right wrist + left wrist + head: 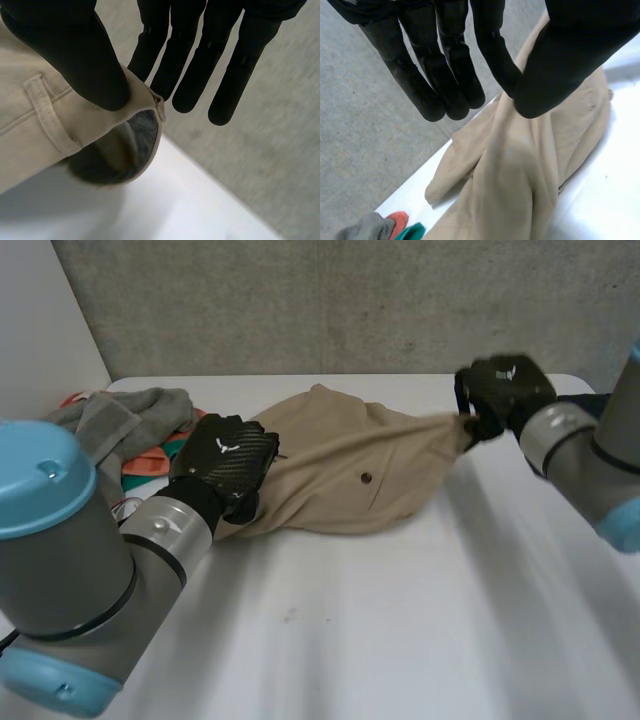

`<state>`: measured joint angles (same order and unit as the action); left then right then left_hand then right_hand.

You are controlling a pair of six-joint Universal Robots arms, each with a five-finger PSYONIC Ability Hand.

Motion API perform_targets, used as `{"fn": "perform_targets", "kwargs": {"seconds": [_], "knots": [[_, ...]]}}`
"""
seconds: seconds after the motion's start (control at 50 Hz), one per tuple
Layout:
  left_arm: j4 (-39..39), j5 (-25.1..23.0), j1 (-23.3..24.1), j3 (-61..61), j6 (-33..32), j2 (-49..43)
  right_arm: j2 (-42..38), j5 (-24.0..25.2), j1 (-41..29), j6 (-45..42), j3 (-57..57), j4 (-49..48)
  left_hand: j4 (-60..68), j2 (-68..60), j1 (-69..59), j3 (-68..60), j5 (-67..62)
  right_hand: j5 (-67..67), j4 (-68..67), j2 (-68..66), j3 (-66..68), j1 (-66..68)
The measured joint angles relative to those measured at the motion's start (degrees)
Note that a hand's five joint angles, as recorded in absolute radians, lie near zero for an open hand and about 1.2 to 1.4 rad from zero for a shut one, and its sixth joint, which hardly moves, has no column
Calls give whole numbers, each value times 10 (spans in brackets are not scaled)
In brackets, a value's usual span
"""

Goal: Fold the laundry.

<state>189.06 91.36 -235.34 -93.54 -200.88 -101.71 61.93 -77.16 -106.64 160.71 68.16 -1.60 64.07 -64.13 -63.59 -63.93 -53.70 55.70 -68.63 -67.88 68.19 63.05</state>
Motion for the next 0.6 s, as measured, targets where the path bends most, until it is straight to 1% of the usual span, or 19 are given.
{"fn": "perform_targets", "kwargs": {"seconds": [0.04,0.06,0.1,0.12,0.14,0.18,0.2,0.22,0.26,0.32,0.4,0.46,0.54,0.6], "knots": [[3,5,2,-1,7,8,-31,-2,-5,-2,-54,-7,-82,83,94,80,78,0,0,0,0,0],[5,7,0,0,9,8,-49,-4,-8,-2,-80,-9,-109,115,122,108,106,0,0,0,0,0],[10,11,-5,2,12,6,-83,-8,-12,-4,-123,-12,-121,123,134,119,117,0,0,0,0,0],[12,12,-9,4,14,3,-108,-12,-14,-6,-154,-13,-166,169,173,166,162,-1,3,2,-2,-2],[15,14,-15,7,16,-4,-147,-20,-18,-11,-199,-14,-208,210,207,206,204,-51,70,68,-69,-34],[16,15,-22,10,17,-13,-183,-28,-21,-18,-240,-15,-220,221,218,217,217,-117,142,140,-140,-95],[16,15,-26,12,17,-17,-203,-34,-23,-23,-263,-16,-232,231,227,227,229,-183,206,205,-204,-167],[15,15,-30,14,18,-25,-231,-43,-26,-32,-297,-17,-253,255,247,251,252,-302,331,332,-330,-283],[11,16,-36,17,17,-36,-264,-56,-31,-44,-339,-16,-277,277,271,273,276,-464,484,489,-480,-441],[5,16,-41,18,15,-45,-282,-75,-37,-55,-369,-7,-292,292,286,289,293,-527,555,552,-554,-500],[-6,16,-50,17,9,-52,-257,-109,-48,-61,-361,33,-336,336,332,330,338,-528,565,557,-561,-501],[-16,16,-60,13,0,-53,-197,-123,-54,-56,-311,83,-370,365,361,361,369,-528,565,557,-561,-501],[-29,13,-79,4,-18,-54,-111,-114,-60,-50,-222,149,-409,403,397,399,407,-509,541,534,-537,-485],[-38,6,-98,-6,-36,-59,-40,-89,-63,-51,-137,199,-420,417,407,414,421,-458,491,484,-485,-436]]}}
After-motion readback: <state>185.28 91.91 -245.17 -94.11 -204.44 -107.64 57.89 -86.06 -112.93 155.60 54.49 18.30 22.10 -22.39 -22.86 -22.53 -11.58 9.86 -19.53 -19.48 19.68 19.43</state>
